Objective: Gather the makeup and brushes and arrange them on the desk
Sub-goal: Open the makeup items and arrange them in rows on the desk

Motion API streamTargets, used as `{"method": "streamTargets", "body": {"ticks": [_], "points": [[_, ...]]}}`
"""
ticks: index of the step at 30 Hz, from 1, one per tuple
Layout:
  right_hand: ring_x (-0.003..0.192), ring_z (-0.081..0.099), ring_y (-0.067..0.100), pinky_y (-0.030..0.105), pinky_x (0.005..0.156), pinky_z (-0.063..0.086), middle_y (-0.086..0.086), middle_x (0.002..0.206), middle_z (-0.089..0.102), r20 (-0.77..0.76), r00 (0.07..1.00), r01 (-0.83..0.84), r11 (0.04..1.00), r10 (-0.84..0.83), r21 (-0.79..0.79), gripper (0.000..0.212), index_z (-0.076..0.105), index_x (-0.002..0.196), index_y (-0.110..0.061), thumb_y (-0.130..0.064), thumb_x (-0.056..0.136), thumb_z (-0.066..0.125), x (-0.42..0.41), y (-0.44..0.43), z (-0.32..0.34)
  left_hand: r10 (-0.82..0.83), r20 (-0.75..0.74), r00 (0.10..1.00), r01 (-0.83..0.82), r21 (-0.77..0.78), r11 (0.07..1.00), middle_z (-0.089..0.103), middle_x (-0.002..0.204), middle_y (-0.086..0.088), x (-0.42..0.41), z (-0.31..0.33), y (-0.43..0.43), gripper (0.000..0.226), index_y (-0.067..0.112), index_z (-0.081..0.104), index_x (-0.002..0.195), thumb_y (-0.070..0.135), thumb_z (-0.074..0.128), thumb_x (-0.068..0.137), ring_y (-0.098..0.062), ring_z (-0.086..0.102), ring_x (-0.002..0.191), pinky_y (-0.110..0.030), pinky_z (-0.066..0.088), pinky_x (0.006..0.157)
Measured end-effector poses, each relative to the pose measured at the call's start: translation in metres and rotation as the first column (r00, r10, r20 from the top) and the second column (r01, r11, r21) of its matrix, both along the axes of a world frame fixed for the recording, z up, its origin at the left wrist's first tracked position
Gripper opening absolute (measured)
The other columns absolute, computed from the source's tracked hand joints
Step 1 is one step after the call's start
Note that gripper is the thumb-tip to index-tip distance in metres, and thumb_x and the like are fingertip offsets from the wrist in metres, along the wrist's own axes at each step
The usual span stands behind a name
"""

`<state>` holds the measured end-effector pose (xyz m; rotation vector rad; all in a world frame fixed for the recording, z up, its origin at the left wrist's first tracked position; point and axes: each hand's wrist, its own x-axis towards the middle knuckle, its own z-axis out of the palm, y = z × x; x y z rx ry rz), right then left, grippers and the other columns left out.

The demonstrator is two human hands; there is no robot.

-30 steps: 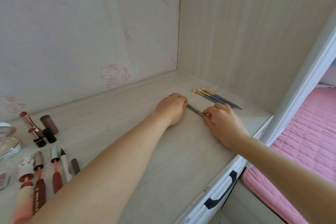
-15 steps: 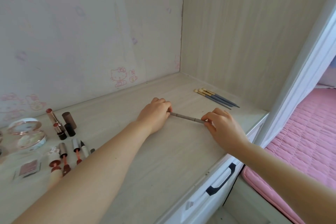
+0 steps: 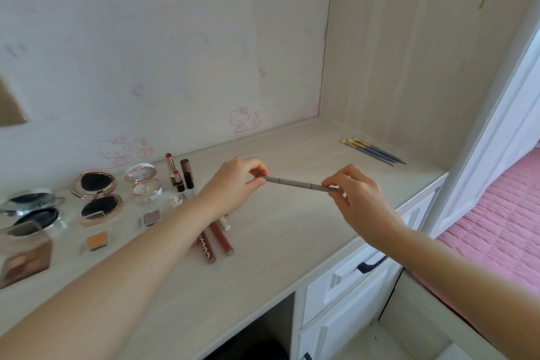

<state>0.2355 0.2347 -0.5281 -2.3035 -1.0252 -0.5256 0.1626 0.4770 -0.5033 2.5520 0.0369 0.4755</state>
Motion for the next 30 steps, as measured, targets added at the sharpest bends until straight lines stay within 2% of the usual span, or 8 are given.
{"method": "streamTargets", "body": {"ticks": [5, 8, 10, 13, 20, 22, 25, 30], "points": [[0.070, 0.054, 0.012, 0.005, 0.067, 0.041, 0.003, 0.093, 0.059, -0.010, 0.997, -0.080, 0.996, 0.080, 0.050, 0.017, 0.070, 0.099, -0.008, 0.001, 0.086, 0.064, -0.034, 0.025, 0.002, 0.089, 0.037, 0.995, -0.080, -0.201, 0.976, 0.068, 0.092, 0.016, -0.060, 0.003, 0.014, 0.011, 0.028, 0.068, 0.091, 0.018, 0.066, 0.087, -0.003, 0.060, 0.098, -0.025, 0.043, 0.095], [0.070, 0.057, 0.012, 0.020, 0.068, 0.053, 0.000, 0.090, 0.060, -0.037, 0.991, -0.129, 0.989, 0.132, 0.068, 0.019, 0.070, 0.098, -0.010, 0.002, 0.084, 0.065, -0.055, 0.041, -0.001, 0.155, 0.034, 0.987, -0.130, -0.382, 0.915, 0.072, 0.088, 0.005, -0.094, 0.003, 0.023, 0.010, 0.021, 0.069, 0.092, 0.014, 0.067, 0.087, -0.022, 0.068, 0.087, -0.039, 0.053, 0.086], [0.071, 0.058, 0.010, 0.024, 0.068, 0.055, -0.002, 0.090, 0.059, -0.063, 0.986, -0.150, 0.986, 0.154, 0.073, 0.020, 0.070, 0.099, -0.012, 0.001, 0.084, 0.065, -0.069, 0.053, -0.003, 0.174, 0.047, 0.984, -0.131, -0.477, 0.869, 0.074, 0.090, 0.000, -0.115, 0.003, 0.028, 0.009, 0.015, 0.067, 0.096, 0.011, 0.065, 0.089, -0.033, 0.069, 0.080, -0.036, 0.055, 0.076], [0.073, 0.058, 0.008, 0.019, 0.070, 0.053, -0.007, 0.090, 0.058, -0.116, 0.973, -0.195, 0.979, 0.202, 0.066, 0.021, 0.070, 0.101, -0.017, -0.003, 0.086, 0.064, -0.092, 0.072, -0.004, 0.204, 0.119, 0.972, -0.108, -0.545, 0.831, 0.075, 0.093, 0.001, -0.142, 0.002, 0.036, 0.010, 0.011, 0.066, 0.098, 0.007, 0.062, 0.090, -0.013, 0.070, 0.090, -0.015, 0.051, 0.081], [0.080, 0.062, 0.009, 0.008, 0.076, 0.048, -0.005, 0.095, 0.066, -0.308, 0.891, -0.324, 0.942, 0.335, 0.089, 0.022, 0.070, 0.107, -0.019, -0.011, 0.086, 0.066, -0.142, 0.120, -0.011, 0.398, 0.196, 0.896, -0.066, -0.829, 0.555, 0.075, 0.093, -0.009, -0.186, -0.004, 0.052, 0.013, 0.010, 0.063, 0.104, 0.006, 0.058, 0.093, -0.021, 0.070, 0.098, -0.032, 0.053, 0.093], [0.082, 0.063, 0.007, 0.001, 0.074, 0.044, -0.007, 0.094, 0.066, -0.381, 0.857, -0.327, 0.937, 0.348, 0.122, 0.023, 0.069, 0.108, -0.017, -0.010, 0.086, 0.065, -0.154, 0.133, -0.011, 0.472, 0.241, 0.848, -0.049, -0.852, 0.522, 0.075, 0.090, -0.012, -0.194, -0.003, 0.053, 0.013, 0.009, 0.062, 0.104, 0.006, 0.059, 0.092, -0.021, 0.071, 0.094, -0.026, 0.056, 0.083], [0.085, 0.064, 0.004, 0.006, 0.075, 0.048, -0.012, 0.092, 0.066, -0.492, 0.785, -0.344, 0.925, 0.376, 0.158, 0.021, 0.068, 0.106, -0.019, -0.011, 0.087, 0.065, -0.169, 0.153, -0.013, 0.563, 0.292, 0.773, -0.044, -0.860, 0.508, 0.074, 0.089, -0.013, -0.200, -0.001, 0.055, 0.014, 0.003, 0.062, 0.105, 0.005, 0.059, 0.092, -0.021, 0.072, 0.087, -0.017, 0.054, 0.069], [0.084, 0.067, 0.006, 0.026, 0.081, 0.055, -0.011, 0.091, 0.069, -0.612, 0.663, -0.332, 0.902, 0.431, 0.277, 0.021, 0.066, 0.095, -0.028, -0.010, 0.084, 0.066, -0.186, 0.177, -0.015, 0.543, 0.265, 0.797, -0.063, -0.857, 0.512, 0.075, 0.091, -0.009, -0.204, -0.010, 0.054, 0.015, 0.003, 0.064, 0.103, 0.002, 0.062, 0.088, -0.025, 0.073, 0.082, -0.026, 0.057, 0.077]]}}
